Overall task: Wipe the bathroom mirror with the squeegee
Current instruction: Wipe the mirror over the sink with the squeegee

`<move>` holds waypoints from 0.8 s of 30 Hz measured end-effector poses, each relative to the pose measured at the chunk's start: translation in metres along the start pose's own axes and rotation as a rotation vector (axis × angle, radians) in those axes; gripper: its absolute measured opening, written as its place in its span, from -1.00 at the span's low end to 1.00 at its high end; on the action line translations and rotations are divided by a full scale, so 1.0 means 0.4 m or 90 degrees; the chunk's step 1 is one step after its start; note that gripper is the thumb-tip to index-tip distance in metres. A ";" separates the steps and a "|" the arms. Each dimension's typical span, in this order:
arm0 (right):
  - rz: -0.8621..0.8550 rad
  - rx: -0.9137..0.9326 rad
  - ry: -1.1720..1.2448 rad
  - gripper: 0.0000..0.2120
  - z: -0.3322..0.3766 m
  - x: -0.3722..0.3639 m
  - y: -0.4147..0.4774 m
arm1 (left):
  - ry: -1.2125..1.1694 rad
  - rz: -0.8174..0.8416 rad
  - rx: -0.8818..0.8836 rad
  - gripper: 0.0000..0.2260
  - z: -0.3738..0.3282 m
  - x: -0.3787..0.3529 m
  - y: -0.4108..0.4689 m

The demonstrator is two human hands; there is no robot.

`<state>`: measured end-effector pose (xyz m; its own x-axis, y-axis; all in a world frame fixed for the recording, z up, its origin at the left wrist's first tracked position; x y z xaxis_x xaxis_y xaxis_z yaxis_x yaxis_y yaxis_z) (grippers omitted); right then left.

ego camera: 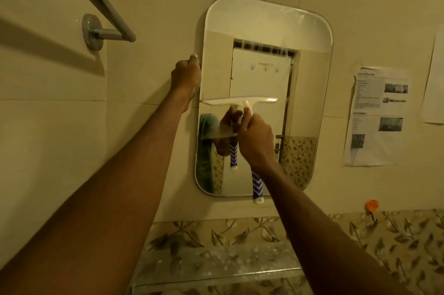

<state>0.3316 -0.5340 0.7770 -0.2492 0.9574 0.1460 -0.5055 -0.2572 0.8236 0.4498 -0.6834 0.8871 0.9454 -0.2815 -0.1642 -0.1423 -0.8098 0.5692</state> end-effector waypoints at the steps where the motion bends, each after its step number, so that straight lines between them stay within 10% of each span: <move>1: -0.006 0.007 -0.007 -0.64 0.005 -0.003 0.011 | 0.015 0.002 -0.004 -0.66 0.000 0.000 -0.004; 11: 0.051 -0.078 -0.085 -0.54 -0.204 -0.051 -0.326 | 0.105 -0.015 -0.038 -0.80 0.008 0.017 -0.031; 24: 0.065 -0.024 -0.085 -0.66 -0.128 -0.048 -0.211 | 0.109 -0.038 -0.039 -0.71 0.095 0.038 -0.065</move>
<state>0.3367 -0.5375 0.6768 -0.1900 0.9346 0.3008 -0.5144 -0.3557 0.7803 0.4568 -0.6864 0.8391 0.9886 -0.1374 -0.0622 -0.0712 -0.7884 0.6110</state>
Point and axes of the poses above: each hand's wrist, its own y-axis towards the middle knuckle, its own x-axis out of the back of the hand, z = x × y, the point moved 6 cm from there along y, towards the middle knuckle, and after that the axes turned 6 degrees about -z, right-handed, at the moved point
